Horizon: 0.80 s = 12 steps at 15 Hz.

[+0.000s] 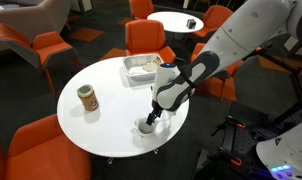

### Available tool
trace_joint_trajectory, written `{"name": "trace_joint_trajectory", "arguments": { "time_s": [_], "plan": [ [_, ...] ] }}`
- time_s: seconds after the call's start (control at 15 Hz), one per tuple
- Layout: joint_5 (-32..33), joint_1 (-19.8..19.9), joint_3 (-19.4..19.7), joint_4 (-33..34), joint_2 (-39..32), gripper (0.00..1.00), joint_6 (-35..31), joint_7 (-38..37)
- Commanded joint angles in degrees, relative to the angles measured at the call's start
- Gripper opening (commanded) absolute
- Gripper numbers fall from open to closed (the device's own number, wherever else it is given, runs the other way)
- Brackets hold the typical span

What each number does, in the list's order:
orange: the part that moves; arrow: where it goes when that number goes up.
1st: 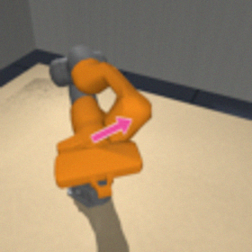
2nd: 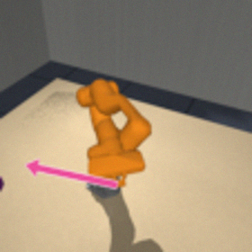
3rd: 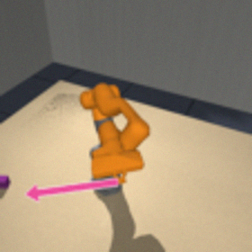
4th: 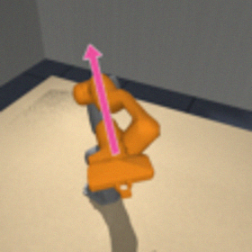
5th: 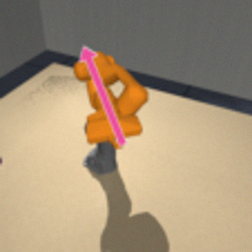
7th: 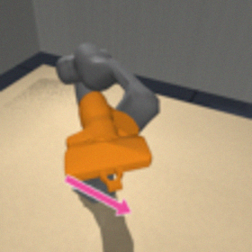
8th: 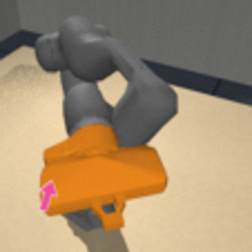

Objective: Move the cup from left to right

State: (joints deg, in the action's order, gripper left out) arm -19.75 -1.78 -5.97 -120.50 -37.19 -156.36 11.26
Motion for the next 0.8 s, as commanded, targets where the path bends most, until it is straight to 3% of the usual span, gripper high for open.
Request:
{"name": "trace_joint_trajectory", "arguments": {
  "time_s": [0.0, 0.13, 0.2, 0.33, 0.4, 0.53, 0.73],
  "plan": [
    [3.2, 1.8, -2.4, 4.6, -3.7, 0.58, 0.9, -1.3],
    [4.3, 1.6, -2.6, 5.4, -4.1, 0.43, 1.0, -1.7],
    [4.8, 1.8, -2.9, 5.4, -3.9, 0.85, 1.1, -1.5],
    [5.7, 1.5, -2.8, 5.5, -3.6, 0.82, 0.7, -1.7],
    [5.9, 1.6, -2.9, 5.8, -3.7, 0.39, 0.7, -1.7],
    [6.5, 1.5, -2.8, 6.3, -4.0, 0.43, 0.8, -1.7],
    [7.4, 1.5, -2.9, 6.6, -4.2, 0.19, 1.1, -1.5]
  ]
}}
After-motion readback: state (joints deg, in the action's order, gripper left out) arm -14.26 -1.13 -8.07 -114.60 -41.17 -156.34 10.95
